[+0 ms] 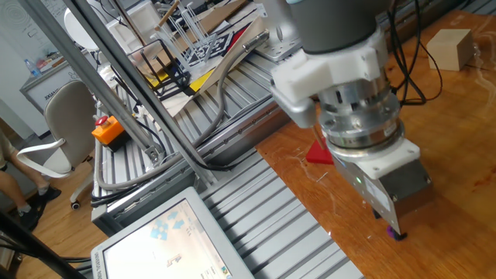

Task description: Take out one Hanoi block and throw it aside

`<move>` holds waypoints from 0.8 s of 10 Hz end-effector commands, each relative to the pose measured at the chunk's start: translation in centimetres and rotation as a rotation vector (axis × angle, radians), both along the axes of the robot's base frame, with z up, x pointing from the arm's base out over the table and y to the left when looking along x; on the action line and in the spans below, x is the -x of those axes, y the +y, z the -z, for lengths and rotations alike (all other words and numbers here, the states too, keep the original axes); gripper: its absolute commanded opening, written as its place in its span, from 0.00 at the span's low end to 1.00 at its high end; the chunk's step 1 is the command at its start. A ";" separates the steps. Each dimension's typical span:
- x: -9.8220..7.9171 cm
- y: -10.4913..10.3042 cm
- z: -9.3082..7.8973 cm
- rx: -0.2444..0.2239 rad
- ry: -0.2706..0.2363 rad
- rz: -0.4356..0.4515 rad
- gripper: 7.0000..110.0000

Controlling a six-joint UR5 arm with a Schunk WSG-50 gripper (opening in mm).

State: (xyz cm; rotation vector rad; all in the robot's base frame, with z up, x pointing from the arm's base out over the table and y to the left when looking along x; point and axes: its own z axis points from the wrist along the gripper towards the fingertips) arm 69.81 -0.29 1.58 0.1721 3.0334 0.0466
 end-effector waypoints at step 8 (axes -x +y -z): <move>0.9 -2.1 -7.7 -0.022 0.067 -0.020 0.36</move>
